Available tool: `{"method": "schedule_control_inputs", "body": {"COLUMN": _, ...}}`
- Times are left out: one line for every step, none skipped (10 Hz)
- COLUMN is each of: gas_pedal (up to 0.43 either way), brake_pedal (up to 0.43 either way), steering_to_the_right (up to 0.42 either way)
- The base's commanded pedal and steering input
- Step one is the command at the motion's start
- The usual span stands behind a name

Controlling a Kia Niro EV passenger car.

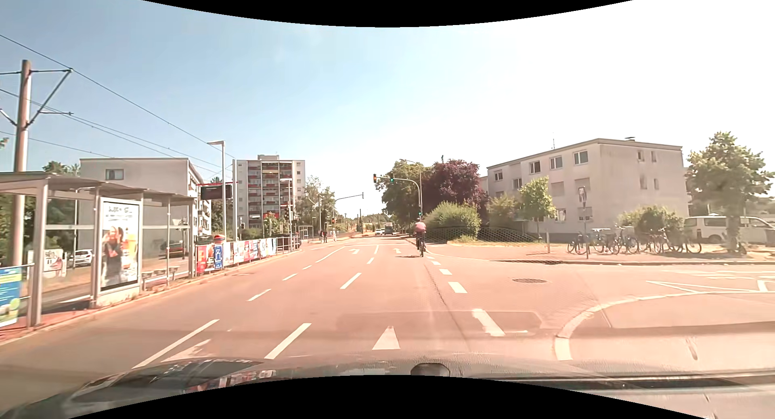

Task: Follow the waypoints while adhering to traffic rules and regulations

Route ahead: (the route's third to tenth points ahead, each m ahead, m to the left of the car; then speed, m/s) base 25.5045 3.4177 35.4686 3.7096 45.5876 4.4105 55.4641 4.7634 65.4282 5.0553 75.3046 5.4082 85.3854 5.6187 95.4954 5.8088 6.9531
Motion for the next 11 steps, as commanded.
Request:
{"method": "schedule_control_inputs", "body": {"gas_pedal": 0.039, "brake_pedal": 0.000, "steering_to_the_right": 0.006}}
{"method": "schedule_control_inputs", "body": {"gas_pedal": 0.047, "brake_pedal": 0.000, "steering_to_the_right": 0.007}}
{"method": "schedule_control_inputs", "body": {"gas_pedal": 0.067, "brake_pedal": 0.000, "steering_to_the_right": 0.006}}
{"method": "schedule_control_inputs", "body": {"gas_pedal": 0.067, "brake_pedal": 0.000, "steering_to_the_right": 0.003}}
{"method": "schedule_control_inputs", "body": {"gas_pedal": 0.067, "brake_pedal": 0.000, "steering_to_the_right": 0.002}}
{"method": "schedule_control_inputs", "body": {"gas_pedal": 0.067, "brake_pedal": 0.000, "steering_to_the_right": 0.002}}
{"method": "schedule_control_inputs", "body": {"gas_pedal": 0.067, "brake_pedal": 0.000, "steering_to_the_right": 0.002}}
{"method": "schedule_control_inputs", "body": {"gas_pedal": 0.067, "brake_pedal": 0.000, "steering_to_the_right": 0.002}}
{"method": "schedule_control_inputs", "body": {"gas_pedal": 0.067, "brake_pedal": 0.000, "steering_to_the_right": 0.002}}
{"method": "schedule_control_inputs", "body": {"gas_pedal": 0.067, "brake_pedal": 0.000, "steering_to_the_right": 0.002}}
{"method": "schedule_control_inputs", "body": {"gas_pedal": 0.067, "brake_pedal": 0.000, "steering_to_the_right": 0.001}}
